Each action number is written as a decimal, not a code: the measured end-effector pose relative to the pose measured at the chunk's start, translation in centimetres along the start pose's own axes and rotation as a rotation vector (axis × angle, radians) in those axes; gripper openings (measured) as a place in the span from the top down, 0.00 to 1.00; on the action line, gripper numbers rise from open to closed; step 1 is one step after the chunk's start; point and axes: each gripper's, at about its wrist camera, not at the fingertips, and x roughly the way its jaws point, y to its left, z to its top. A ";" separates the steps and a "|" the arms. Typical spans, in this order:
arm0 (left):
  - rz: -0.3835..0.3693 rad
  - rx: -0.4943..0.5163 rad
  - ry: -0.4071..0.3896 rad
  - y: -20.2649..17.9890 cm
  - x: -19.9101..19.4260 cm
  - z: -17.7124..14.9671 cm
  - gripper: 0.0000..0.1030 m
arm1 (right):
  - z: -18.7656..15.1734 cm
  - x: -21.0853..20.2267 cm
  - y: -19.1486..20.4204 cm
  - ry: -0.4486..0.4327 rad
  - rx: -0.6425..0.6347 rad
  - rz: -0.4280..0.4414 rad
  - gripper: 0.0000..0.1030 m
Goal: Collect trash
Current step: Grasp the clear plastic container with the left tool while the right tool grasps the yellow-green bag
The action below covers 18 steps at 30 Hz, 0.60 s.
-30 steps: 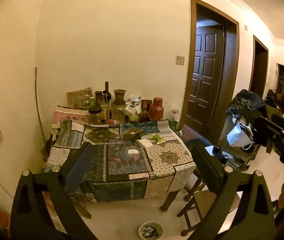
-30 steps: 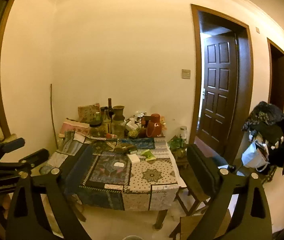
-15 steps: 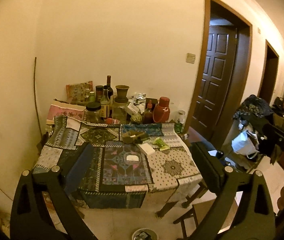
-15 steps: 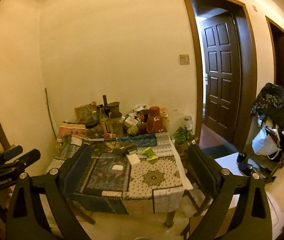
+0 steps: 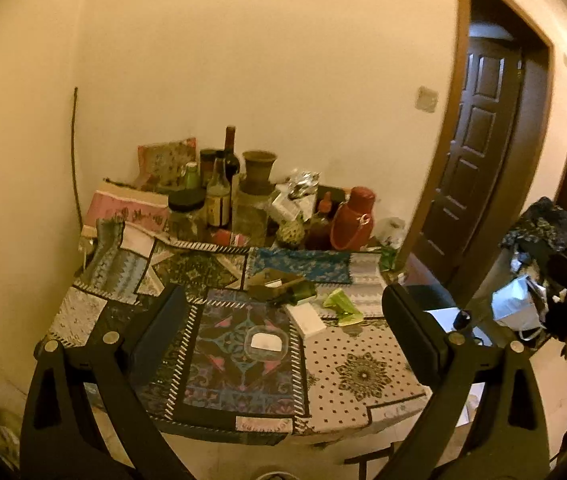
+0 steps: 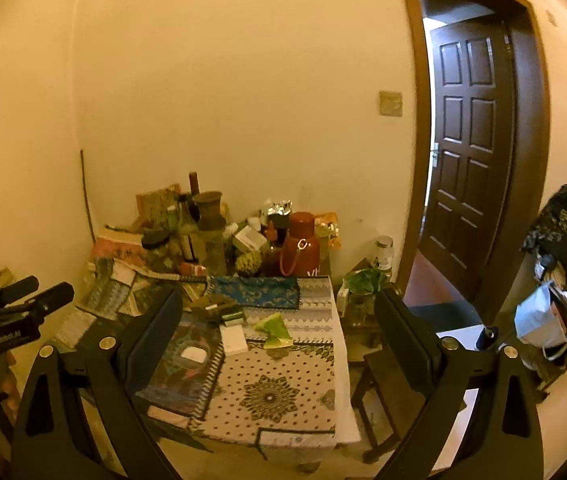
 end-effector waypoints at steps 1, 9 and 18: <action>0.014 -0.004 0.010 0.1 1.0 0.0 0.04 | 0.0 0.9 -0.1 0.018 -0.007 0.007 0.07; 0.054 -0.029 0.155 2.9 9.7 -0.8 0.04 | -0.9 9.6 0.0 0.205 -0.006 0.066 0.07; 0.017 0.034 0.389 7.4 21.0 -3.1 0.07 | -4.1 20.3 0.9 0.431 0.073 0.062 0.07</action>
